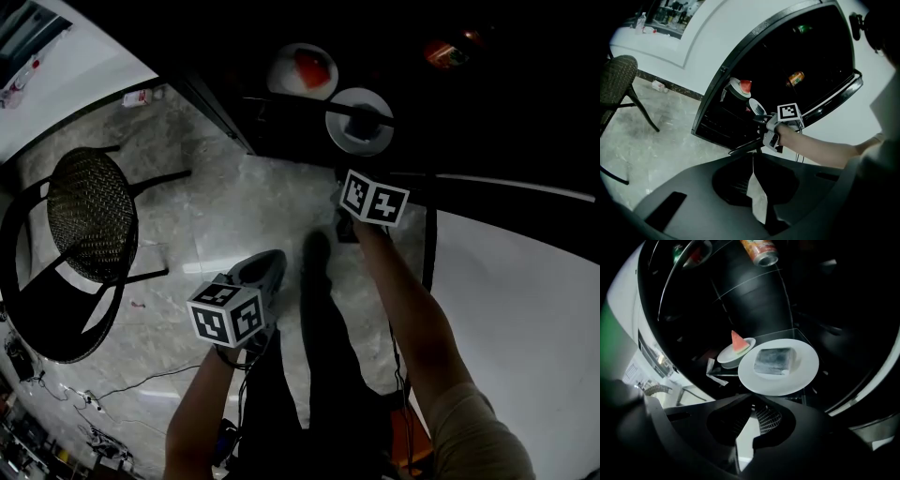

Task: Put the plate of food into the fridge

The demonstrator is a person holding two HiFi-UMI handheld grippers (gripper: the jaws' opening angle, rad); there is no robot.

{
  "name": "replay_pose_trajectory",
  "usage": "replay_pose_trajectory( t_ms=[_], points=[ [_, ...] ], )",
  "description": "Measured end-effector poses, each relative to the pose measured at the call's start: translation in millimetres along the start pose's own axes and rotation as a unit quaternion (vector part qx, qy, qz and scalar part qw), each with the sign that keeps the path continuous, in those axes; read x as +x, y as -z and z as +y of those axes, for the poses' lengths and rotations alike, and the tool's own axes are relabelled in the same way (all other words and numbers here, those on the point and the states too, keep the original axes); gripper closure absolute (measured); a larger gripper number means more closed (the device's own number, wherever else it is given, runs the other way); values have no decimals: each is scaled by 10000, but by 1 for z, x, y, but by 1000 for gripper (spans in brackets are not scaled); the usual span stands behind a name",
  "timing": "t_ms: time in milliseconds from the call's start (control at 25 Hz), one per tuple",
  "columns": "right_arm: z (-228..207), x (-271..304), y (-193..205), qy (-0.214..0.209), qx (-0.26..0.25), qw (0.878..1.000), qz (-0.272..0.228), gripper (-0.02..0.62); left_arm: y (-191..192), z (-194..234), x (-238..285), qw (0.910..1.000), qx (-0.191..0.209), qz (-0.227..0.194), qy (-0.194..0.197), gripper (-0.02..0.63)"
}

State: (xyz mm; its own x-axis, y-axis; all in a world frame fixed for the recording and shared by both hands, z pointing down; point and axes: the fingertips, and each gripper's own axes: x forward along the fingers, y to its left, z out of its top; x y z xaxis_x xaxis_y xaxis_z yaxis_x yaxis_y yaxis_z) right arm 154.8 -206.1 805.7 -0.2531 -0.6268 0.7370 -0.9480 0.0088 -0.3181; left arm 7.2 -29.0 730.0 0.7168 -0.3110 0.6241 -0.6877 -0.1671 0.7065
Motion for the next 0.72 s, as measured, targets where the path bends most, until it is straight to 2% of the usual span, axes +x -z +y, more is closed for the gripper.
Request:
replay_pose_trajectory(
  t_ms=[120,480,720],
  points=[
    [-4,2,1,69,-122,9999,70,562,5,3,1,10000,-42,35,-30,594],
    [-15,6,-9,77,83,9999,112,561,9,2,4,9999,-57,127,-19,594],
    [-5,-3,-4,-82,-44,9999,65,561,11,-2,3,9996,-211,147,87,594]
  ],
)
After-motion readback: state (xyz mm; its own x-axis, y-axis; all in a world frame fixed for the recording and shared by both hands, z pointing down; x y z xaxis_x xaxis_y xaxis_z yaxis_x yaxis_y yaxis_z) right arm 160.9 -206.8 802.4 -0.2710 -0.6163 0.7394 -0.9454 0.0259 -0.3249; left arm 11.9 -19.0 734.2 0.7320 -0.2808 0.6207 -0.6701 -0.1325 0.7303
